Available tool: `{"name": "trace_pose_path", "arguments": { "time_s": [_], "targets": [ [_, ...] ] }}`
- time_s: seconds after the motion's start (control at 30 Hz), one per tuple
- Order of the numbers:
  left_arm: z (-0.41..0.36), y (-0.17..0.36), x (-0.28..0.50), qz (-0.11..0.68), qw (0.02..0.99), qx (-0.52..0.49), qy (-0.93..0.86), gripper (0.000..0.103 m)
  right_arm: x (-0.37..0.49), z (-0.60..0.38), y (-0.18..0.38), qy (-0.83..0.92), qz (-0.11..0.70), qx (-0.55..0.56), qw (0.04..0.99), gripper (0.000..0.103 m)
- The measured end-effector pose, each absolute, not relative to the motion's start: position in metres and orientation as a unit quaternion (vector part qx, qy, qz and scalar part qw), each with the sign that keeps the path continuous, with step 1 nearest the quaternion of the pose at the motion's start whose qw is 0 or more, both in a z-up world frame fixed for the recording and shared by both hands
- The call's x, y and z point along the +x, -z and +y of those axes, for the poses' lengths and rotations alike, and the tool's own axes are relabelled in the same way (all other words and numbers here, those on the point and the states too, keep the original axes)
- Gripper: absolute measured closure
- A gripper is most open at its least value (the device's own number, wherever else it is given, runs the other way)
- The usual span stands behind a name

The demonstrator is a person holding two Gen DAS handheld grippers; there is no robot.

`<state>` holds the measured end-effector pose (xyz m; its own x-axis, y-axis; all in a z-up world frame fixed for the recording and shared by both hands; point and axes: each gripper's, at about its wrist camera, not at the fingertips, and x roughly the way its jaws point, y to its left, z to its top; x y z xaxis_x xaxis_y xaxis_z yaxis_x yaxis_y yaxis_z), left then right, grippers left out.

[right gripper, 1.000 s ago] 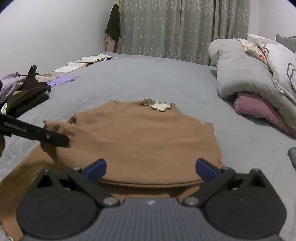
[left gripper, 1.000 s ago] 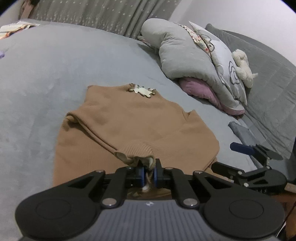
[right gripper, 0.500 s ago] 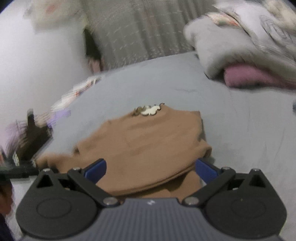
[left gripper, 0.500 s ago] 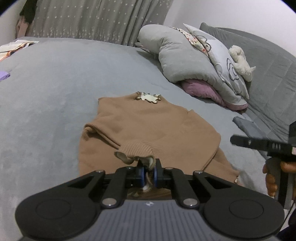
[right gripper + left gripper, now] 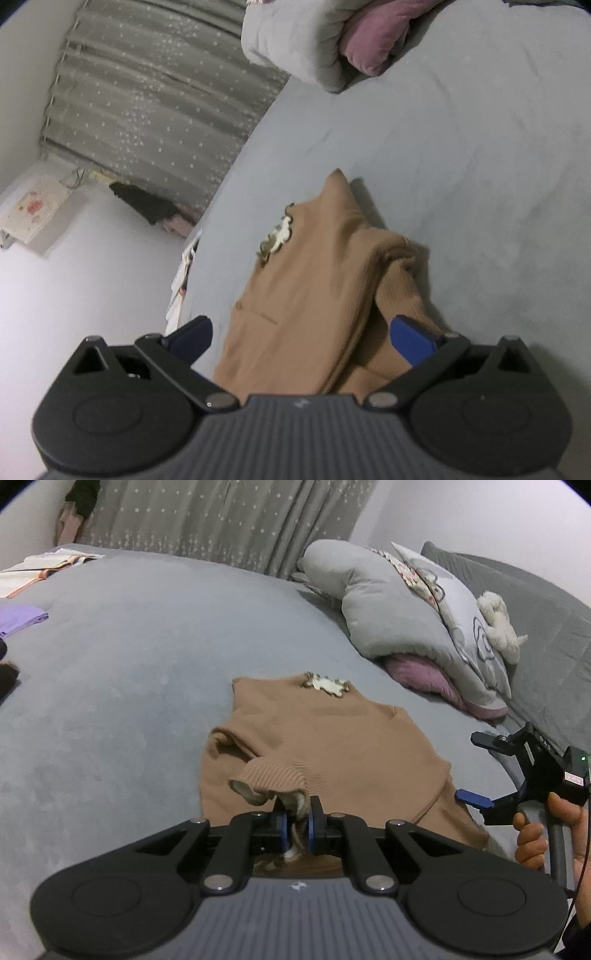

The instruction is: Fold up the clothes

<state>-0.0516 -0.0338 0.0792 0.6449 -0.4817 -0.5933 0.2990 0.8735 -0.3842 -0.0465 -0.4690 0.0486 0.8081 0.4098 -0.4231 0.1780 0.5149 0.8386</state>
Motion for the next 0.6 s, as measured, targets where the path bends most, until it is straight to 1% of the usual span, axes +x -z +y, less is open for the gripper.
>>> {"name": "trace_pose_path", "arguments": {
  "time_s": [0.17,0.43,0.6],
  "targets": [
    [-0.026,-0.076,-0.046,0.358,0.899,-0.141,0.207,0.096,-0.030,-0.468,-0.034,-0.064,0.295,0.511,0.805,0.000],
    [-0.029,-0.065,-0.047,0.381,0.889,-0.141,0.209,0.096,-0.002,-0.481,-0.012,-0.029,0.275,0.531,0.801,0.000],
    [-0.028,-0.063,-0.050,0.395,0.881,-0.149,0.214,0.096,-0.001,-0.498,0.001,-0.030,0.240,0.583,0.775,0.000]
  ]
}}
